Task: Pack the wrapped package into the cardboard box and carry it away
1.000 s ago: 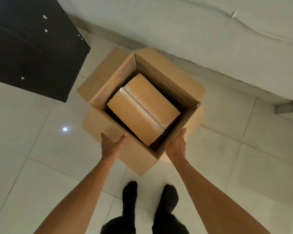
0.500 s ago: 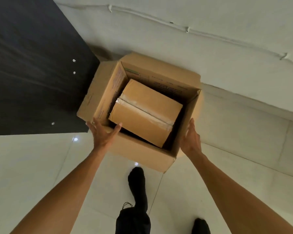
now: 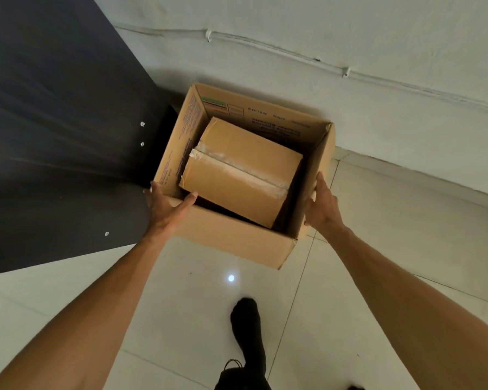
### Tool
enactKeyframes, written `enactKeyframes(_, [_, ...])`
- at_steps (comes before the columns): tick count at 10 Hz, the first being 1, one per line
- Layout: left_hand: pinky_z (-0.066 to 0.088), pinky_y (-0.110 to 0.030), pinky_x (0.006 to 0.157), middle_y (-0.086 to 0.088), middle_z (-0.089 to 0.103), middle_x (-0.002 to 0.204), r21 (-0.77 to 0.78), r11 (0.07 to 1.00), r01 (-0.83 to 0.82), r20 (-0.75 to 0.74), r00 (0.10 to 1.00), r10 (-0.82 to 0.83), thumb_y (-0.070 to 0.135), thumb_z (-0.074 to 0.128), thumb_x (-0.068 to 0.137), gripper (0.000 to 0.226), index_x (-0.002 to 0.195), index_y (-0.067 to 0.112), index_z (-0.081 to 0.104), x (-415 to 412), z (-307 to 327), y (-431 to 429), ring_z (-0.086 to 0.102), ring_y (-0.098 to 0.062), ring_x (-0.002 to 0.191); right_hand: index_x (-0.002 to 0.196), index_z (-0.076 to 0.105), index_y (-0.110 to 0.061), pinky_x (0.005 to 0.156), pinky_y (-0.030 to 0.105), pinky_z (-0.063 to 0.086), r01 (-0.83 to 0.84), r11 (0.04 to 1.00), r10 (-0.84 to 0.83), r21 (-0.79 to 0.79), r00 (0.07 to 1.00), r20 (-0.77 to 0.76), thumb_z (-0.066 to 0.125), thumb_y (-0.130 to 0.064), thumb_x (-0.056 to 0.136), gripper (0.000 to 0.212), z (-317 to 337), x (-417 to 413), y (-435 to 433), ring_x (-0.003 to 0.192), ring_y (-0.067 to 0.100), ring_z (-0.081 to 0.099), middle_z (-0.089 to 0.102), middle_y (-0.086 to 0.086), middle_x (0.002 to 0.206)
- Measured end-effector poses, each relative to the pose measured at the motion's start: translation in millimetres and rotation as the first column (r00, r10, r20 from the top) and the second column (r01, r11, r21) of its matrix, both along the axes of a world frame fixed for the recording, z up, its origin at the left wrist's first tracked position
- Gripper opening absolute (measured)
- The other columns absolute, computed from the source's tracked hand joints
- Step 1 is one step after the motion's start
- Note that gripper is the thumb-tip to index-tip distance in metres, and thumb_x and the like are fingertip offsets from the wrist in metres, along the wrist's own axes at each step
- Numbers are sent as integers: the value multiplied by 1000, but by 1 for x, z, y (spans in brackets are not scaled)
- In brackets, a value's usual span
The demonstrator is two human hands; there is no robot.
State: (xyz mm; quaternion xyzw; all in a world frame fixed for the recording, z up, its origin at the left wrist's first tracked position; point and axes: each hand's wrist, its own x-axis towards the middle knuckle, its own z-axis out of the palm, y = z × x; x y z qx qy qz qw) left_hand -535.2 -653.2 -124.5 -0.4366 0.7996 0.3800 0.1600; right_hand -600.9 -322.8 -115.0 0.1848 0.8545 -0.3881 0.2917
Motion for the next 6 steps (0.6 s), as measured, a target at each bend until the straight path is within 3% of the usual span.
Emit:
enactKeyframes(1, [37, -54, 118, -16, 11, 171, 18, 1000, -17, 13, 1000, 17, 74, 78, 69, 131, 165, 27, 2, -9, -1, -5, 30, -40, 152, 157, 19, -37, 59, 44, 64, -9, 1000, 8, -23, 1000, -30, 52, -7, 100, 72, -1, -11, 1, 85, 27, 67, 60, 10, 130])
enactKeyframes(2, [50, -57, 107, -15, 27, 164, 51, 995, -88, 31, 996, 86, 95, 72, 44, 149, 164, 35, 5, -15, -5, -14, 50, -41, 139, 159, 15, -38, 73, 57, 63, -30, 999, 28, -36, 999, -35, 54, -7, 99, 77, -2, -9, -1, 99, 39, 68, 58, 11, 134])
enactKeyframes(3, [36, -58, 118, -17, 10, 172, -91, 995, 27, 74, 997, -20, 60, 80, 78, 117, 165, 22, 11, -5, 5, 2, 23, -41, 155, 162, 11, -28, 95, 58, 55, -81, 996, 84, 41, 994, -71, 55, -18, 100, 77, 4, -4, 8, 118, 45, 63, 51, 15, 149])
enactKeyframes(4, [25, -62, 122, -15, 0, 174, -224, 947, 229, 156, 968, -197, 66, 71, 83, 112, 165, 16, 13, 11, 21, 27, 1, -37, 160, 161, 18, -12, 106, 51, 47, -142, 968, 174, 205, 974, -148, 56, -18, 100, 72, 21, -1, 15, 130, 40, 55, 53, 18, 148])
enactKeyframes(5, [23, -66, 121, -15, 8, 173, -260, 840, 477, 200, 877, -436, 81, 57, 82, 110, 164, 18, 18, 19, 30, 51, 1, -38, 159, 160, 22, -9, 110, 48, 41, -254, 935, 300, 249, 938, -171, 55, -23, 101, 69, 42, 3, 21, 137, 38, 49, 50, 17, 152])
enactKeyframes(6, [19, -65, 122, -14, 3, 174, -190, 744, 641, 164, 768, -620, 83, 50, 83, 110, 165, 19, 14, 20, 49, 77, 0, -36, 160, 159, 26, -10, 112, 49, 42, -336, 919, 375, 205, 906, -195, 52, -40, 102, 69, 68, 16, 24, 141, 35, 47, 47, 15, 156])
